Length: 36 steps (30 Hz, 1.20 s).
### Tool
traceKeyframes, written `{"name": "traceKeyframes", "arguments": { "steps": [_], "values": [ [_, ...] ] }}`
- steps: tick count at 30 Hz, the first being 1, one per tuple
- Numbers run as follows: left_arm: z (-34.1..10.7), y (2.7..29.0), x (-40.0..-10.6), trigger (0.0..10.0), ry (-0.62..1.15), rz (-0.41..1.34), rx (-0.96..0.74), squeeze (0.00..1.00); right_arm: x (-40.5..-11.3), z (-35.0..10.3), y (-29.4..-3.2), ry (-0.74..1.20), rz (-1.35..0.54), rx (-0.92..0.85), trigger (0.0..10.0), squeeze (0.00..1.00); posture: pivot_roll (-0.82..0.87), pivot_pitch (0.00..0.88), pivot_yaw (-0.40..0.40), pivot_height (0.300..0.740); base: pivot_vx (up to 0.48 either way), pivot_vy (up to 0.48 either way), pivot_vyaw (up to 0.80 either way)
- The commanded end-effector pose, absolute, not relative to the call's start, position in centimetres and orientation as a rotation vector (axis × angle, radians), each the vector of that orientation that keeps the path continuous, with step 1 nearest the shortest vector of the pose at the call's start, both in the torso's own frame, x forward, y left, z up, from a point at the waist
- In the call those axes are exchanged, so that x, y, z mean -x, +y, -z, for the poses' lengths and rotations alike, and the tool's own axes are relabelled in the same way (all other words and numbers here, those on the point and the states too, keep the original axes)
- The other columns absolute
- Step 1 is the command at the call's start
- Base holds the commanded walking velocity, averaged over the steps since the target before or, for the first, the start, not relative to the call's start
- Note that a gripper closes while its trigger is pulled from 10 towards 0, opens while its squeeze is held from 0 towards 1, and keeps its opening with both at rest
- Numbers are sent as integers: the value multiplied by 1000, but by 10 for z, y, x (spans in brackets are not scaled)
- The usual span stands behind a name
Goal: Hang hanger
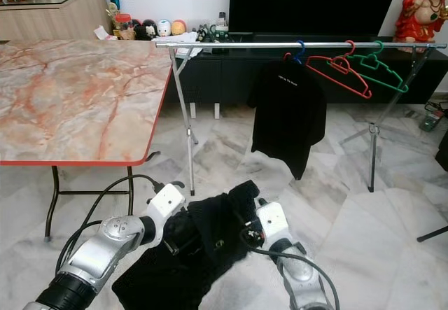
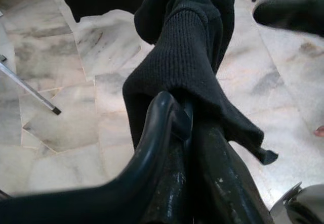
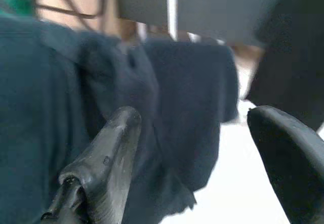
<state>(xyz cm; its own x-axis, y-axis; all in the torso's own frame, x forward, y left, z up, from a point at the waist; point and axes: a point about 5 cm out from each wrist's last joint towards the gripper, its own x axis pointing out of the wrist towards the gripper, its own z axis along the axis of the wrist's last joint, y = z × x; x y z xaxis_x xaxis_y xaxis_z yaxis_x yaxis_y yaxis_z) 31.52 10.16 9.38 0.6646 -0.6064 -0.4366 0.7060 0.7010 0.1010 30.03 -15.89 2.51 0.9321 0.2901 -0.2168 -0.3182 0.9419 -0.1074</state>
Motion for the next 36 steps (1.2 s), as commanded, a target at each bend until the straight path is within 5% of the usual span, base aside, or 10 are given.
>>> {"name": "traceKeyframes", "arguments": {
  "steps": [1,13,28,29,30,31,36],
  "values": [
    [-104,98,-321,10000,361,742,-248,0,-293,-15,-154,240,-285,23,10000,1000,59,79,3,740,0,0,0],
    [-122,77,-328,10000,319,774,-199,0,-263,10,-124,377,-676,36,10000,1000,61,79,5,740,0,0,0],
    [-127,64,-323,10000,319,835,-196,0,-265,8,-135,307,-517,143,10000,1000,57,59,13,740,0,0,0],
    [-127,64,-323,10000,319,835,-195,0,-267,7,-137,298,-487,135,10000,953,55,56,13,740,0,0,0],
    [-127,64,-323,10000,319,836,-195,0,-268,6,-137,292,-481,134,10000,537,55,56,13,740,0,0,0],
    [-127,63,-322,10000,319,839,-196,0,-268,5,-138,286,-477,141,10000,0,56,53,13,740,0,0,0],
    [-129,61,-322,10000,314,850,-199,0,-273,1,-139,261,-449,174,10000,0,57,49,11,740,0,0,0]
  ]
}}
